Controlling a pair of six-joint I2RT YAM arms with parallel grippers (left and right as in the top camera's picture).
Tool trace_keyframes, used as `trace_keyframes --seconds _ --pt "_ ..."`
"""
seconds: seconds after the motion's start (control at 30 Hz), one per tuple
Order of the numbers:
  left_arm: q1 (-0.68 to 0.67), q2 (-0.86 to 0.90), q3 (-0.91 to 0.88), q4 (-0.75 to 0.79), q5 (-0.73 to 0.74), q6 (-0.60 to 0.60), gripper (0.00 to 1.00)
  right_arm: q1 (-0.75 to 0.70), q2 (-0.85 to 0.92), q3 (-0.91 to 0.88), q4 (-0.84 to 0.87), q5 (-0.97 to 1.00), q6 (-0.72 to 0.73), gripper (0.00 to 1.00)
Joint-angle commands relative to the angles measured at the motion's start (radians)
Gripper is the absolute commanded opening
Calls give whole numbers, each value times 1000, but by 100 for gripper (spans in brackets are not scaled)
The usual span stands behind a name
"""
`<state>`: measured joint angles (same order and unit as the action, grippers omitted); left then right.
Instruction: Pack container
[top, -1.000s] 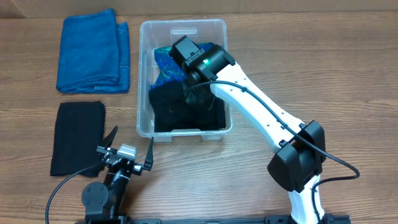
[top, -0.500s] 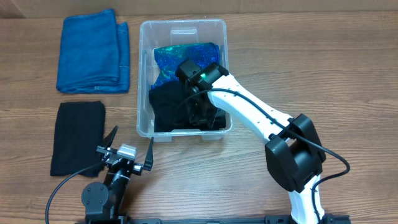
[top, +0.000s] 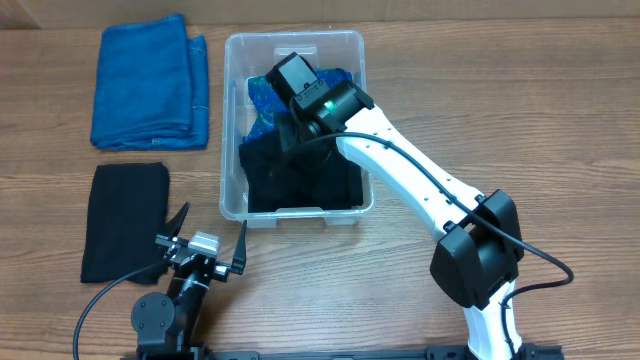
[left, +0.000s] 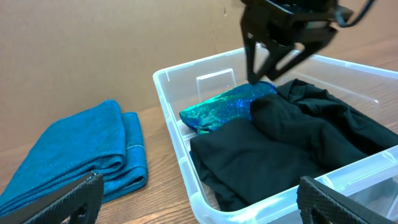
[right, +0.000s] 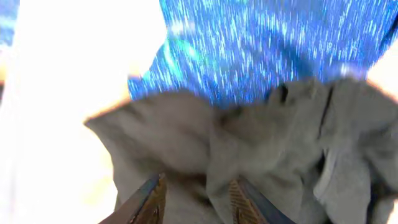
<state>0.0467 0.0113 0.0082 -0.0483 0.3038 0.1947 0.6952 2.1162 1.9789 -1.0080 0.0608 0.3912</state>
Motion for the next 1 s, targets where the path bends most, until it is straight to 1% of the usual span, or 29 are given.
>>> trace_keyframes --seconds 0.0,0.1,0.3,0.43,0.47,0.6,0.67,0.7,0.77,0.8,0.87,0.9,0.93,0.97 --pt "5 -6 -4 0 0 19 100 -2 -4 -20 60 87 -2 37" --pt "5 -6 -4 0 0 19 100 -2 38 -62 98 87 -1 37" --pt "5 -6 -4 0 0 19 100 -2 144 -69 133 70 -1 36" --pt "5 -6 -4 0 0 19 100 -2 163 -70 144 71 -2 36" --pt "5 -6 -4 0 0 19 100 -2 163 -69 148 71 -3 33" --pt "5 -6 -4 0 0 19 100 -3 130 2 109 101 -51 33" --pt "5 -6 -4 0 0 19 100 -3 85 71 50 116 -51 39" --pt "5 -6 -4 0 0 19 100 -3 50 127 7 123 -51 45" --pt "5 -6 -4 0 0 19 100 -4 0 200 -44 153 -51 70" --pt "5 -6 -4 0 0 19 100 -5 -27 234 -69 182 -51 76" --pt "5 -6 -4 0 0 19 100 -7 -82 281 -109 250 -51 84" --pt "5 -6 -4 0 0 19 100 -12 -108 289 -123 287 -49 90" --pt "5 -6 -4 0 0 19 100 -31 -144 290 -145 342 -15 96" --pt "5 -6 -4 0 0 19 100 -52 -167 290 -163 363 11 98"
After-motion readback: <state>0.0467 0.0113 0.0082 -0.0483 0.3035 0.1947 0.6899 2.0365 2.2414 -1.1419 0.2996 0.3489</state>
